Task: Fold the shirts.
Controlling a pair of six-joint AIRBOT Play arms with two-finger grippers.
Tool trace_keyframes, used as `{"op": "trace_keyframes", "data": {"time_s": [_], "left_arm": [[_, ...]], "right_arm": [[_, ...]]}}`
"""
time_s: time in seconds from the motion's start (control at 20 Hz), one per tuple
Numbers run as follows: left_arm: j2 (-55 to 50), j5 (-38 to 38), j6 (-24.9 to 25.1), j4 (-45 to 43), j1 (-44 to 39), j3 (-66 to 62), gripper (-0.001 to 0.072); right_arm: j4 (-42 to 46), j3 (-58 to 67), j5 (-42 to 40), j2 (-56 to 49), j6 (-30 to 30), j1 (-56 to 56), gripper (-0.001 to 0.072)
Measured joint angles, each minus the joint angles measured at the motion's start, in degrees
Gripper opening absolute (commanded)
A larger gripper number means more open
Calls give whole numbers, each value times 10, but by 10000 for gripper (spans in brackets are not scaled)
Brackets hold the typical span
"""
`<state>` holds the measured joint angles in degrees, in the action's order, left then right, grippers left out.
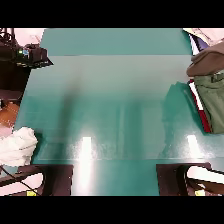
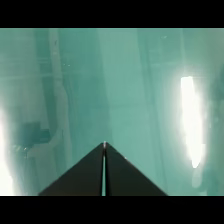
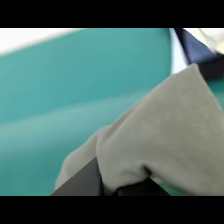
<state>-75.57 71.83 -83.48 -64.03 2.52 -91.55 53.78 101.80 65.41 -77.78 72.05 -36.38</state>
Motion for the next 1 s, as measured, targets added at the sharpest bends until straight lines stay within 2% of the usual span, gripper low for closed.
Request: {"op": "trace_keyframes", "data": {"time_s": [0.25, 0.45, 0.5, 0.55, 0.6, 0.65, 0.85, 1.0], "left_arm": [[0, 10, 14, 0, 0, 0, 23], [0, 16, 26, -1, 0, 0, 23], [0, 19, 30, -1, 0, 0, 23], [0, 19, 33, -1, 0, 0, 23], [0, 20, 36, -1, 0, 0, 23], [0, 21, 38, -1, 0, 0, 23], [0, 23, 43, -1, 0, 0, 23], [0, 22, 47, -1, 0, 0, 23]], "right_arm": [[120, -62, 53, 58, 52, -34, 20], [163, -163, 76, 113, 70, -95, 27], [168, -192, 81, 128, 73, -116, 131], [173, -221, 85, 141, 75, -140, 375], [177, -246, 89, 154, 76, -162, 546], [178, -274, 90, 166, 78, -186, 570], [182, -359, 94, 205, 82, -257, 568], [149, -394, 89, 225, 85, -273, 556]]}}
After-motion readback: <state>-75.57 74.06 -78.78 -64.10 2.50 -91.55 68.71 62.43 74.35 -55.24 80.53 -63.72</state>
